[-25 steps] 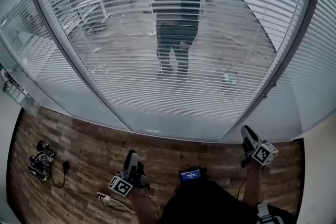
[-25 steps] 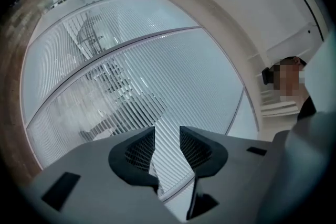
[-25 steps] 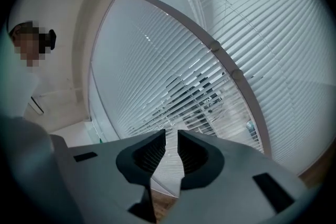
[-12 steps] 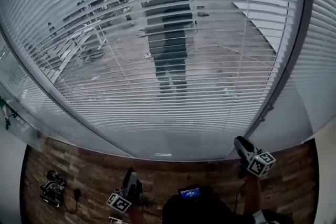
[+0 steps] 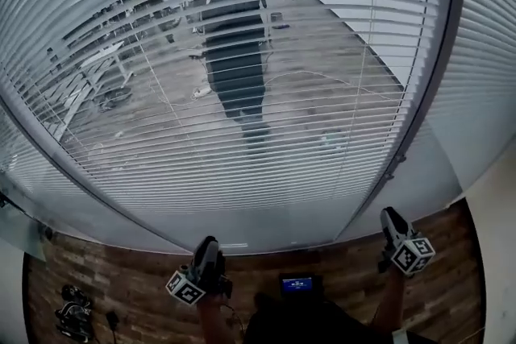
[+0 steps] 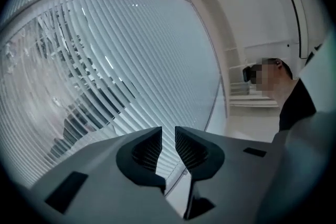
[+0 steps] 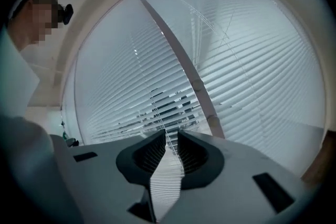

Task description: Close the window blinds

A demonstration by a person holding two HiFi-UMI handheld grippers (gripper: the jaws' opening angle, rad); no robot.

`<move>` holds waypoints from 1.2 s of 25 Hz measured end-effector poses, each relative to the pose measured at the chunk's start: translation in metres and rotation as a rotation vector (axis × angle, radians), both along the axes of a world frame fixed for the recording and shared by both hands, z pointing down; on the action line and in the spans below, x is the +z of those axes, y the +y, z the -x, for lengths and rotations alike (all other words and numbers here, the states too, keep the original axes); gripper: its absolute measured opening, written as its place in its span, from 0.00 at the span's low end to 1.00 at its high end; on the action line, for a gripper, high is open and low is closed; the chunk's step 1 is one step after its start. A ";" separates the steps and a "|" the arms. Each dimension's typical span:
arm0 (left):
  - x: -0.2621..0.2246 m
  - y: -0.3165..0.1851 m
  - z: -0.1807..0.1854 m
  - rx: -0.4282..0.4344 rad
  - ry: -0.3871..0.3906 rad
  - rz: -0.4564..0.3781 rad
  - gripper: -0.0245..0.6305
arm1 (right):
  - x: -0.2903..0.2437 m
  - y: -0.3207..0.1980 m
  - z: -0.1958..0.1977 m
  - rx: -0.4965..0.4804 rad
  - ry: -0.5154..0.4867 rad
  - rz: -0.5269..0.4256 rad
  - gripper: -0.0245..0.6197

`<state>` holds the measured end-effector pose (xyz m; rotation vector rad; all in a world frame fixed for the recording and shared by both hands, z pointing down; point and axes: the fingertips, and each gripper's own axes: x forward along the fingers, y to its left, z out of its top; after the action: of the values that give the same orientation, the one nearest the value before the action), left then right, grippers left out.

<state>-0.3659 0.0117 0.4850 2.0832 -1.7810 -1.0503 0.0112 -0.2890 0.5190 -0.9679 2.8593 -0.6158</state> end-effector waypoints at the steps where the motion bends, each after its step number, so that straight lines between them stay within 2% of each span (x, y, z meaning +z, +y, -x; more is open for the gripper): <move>1: -0.004 -0.009 0.002 0.022 -0.003 -0.010 0.17 | -0.007 -0.006 -0.003 0.028 0.027 -0.026 0.13; 3: -0.012 -0.013 0.007 0.036 -0.008 -0.025 0.17 | -0.025 -0.019 -0.003 0.081 0.090 -0.085 0.13; 6: -0.014 0.005 0.026 0.005 -0.001 -0.033 0.17 | -0.060 -0.034 0.011 0.155 0.220 -0.192 0.13; 10: -0.013 0.019 0.045 0.002 0.013 -0.039 0.17 | -0.096 -0.038 0.015 0.268 0.415 -0.321 0.20; 13: -0.019 0.029 0.058 -0.010 -0.020 -0.030 0.17 | -0.112 -0.051 0.021 0.331 0.504 -0.377 0.32; 16: -0.019 0.036 0.070 -0.037 -0.024 -0.020 0.17 | -0.123 -0.074 0.020 0.387 0.618 -0.413 0.32; 18: -0.016 0.041 0.076 -0.057 -0.023 -0.008 0.17 | -0.120 -0.087 0.019 0.388 0.684 -0.424 0.32; 24: -0.018 0.050 0.082 -0.099 -0.041 0.025 0.17 | -0.110 -0.110 0.021 0.389 0.788 -0.478 0.32; 30: -0.011 0.048 0.078 -0.107 -0.032 0.061 0.17 | -0.103 -0.128 0.018 0.372 0.780 -0.457 0.32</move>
<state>-0.4438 0.0601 0.4740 2.0000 -1.9340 -0.9814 -0.0067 -0.4165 0.4158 -1.8730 2.9981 0.5511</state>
